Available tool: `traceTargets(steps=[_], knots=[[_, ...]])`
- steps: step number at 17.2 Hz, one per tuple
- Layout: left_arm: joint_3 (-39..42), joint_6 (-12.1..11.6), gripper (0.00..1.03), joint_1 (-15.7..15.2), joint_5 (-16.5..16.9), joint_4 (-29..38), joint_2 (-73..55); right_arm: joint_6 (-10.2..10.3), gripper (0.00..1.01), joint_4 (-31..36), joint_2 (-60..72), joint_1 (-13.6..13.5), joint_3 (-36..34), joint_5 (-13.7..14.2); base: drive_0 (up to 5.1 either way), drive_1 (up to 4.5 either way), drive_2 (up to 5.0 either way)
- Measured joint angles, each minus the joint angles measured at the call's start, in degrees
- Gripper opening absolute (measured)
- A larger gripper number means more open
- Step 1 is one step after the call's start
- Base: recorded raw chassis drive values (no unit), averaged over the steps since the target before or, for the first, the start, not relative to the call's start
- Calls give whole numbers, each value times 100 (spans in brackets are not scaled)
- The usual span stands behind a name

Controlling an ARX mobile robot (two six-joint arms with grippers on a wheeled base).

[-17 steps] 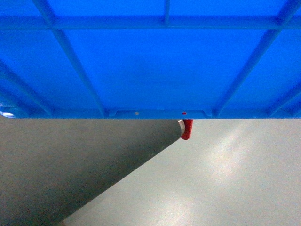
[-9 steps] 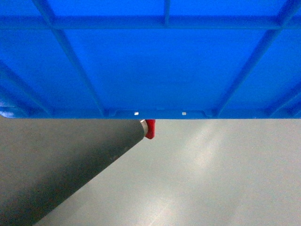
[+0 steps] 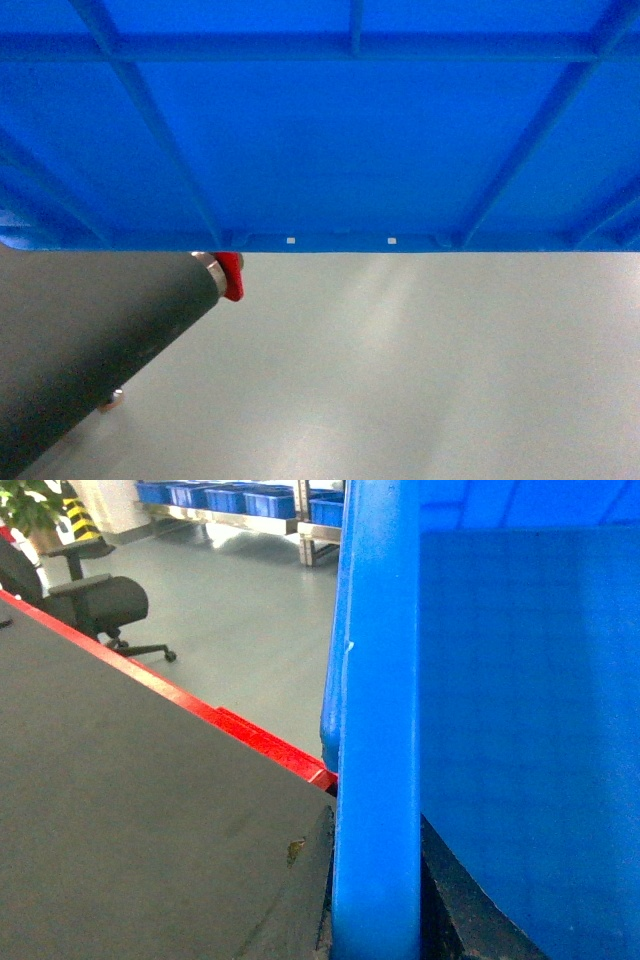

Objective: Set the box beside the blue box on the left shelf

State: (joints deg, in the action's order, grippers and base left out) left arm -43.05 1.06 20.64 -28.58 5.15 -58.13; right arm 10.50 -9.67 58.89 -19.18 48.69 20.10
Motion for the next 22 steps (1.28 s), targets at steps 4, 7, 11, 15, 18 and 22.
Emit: traceTargets(steps=[4,7,11,15,18,22], knots=[[0,0,12,0,0,-2,0,0,10,-4,0,0,-2,0,-144,-144,-144],[0,0,12,0,0,-2,0,0,10,0,0,0,-2,0,-152,-152,-152],[0,0,12,0,0,-4,0,2,10,-13,0,0,-2,2,-136,-136,-136],[0,0,12,0,0,-7,0,-2,10,2,0,0,-2,2,-146,-146,-146],[0,0,12,0,2,-4,0,0,10,-9,0,0,-2,4,-162,-162,-162],[0,0,12,0,0,-7,0,0,10,-9,0,0,-2,4,-147,-147,-147]])
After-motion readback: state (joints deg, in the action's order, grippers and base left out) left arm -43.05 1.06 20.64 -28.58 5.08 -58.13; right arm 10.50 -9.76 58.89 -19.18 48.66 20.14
